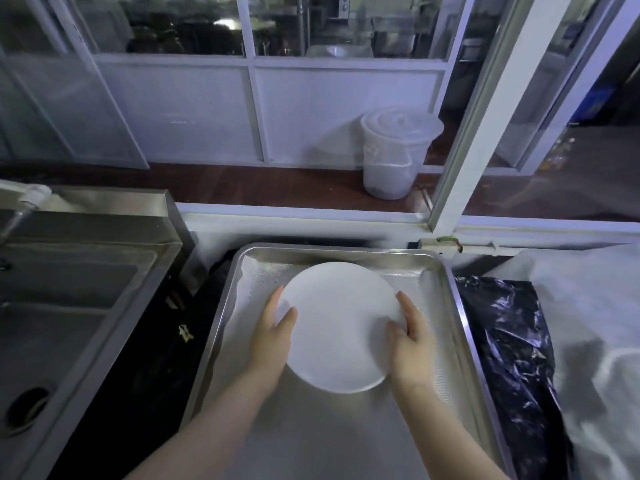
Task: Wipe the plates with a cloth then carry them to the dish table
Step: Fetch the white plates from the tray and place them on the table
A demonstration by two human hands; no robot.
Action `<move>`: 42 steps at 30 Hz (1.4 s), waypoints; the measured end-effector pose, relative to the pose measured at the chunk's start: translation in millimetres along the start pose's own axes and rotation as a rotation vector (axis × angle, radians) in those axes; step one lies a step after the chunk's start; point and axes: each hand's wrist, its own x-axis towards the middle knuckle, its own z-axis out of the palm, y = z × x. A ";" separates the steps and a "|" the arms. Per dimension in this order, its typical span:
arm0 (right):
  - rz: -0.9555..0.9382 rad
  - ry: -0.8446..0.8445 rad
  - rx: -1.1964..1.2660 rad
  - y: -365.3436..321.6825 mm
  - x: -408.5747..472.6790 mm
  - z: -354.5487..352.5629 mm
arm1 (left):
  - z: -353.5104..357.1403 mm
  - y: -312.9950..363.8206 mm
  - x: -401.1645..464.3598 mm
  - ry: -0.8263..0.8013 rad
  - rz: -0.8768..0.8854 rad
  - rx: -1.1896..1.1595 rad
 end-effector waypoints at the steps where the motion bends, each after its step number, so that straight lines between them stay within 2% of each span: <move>1: 0.002 0.005 0.012 0.5 -1.6 0.2 | 4.0 0.6 -2.0 0.034 -0.031 -0.066; 4: 0.011 0.000 0.038 0.0 -3.6 -0.4 | 9.6 4.4 -5.2 0.098 -0.111 -0.232; 9: 0.013 -0.001 0.117 -5.3 -8.4 -2.2 | 6.1 13.6 -12.4 0.057 -0.133 -0.387; 19: -0.074 -0.085 0.179 -49.9 -22.9 -2.4 | -18.8 33.1 -47.9 -0.109 -0.001 -0.211; 23: -0.131 -0.115 0.169 -67.7 -39.4 -4.6 | -29.7 43.4 -61.0 -0.115 0.020 -0.104; 30: -0.188 -0.146 0.139 -103.7 -80.1 0.8 | -61.8 80.0 -92.2 -0.116 0.189 -0.007; 36: -0.297 -0.121 0.117 -155.0 -149.3 22.0 | -114.8 104.0 -125.7 -0.131 0.328 -0.029; 42: -0.398 0.021 0.146 -200.0 -262.6 41.5 | -190.3 143.2 -179.2 -0.251 0.480 -0.071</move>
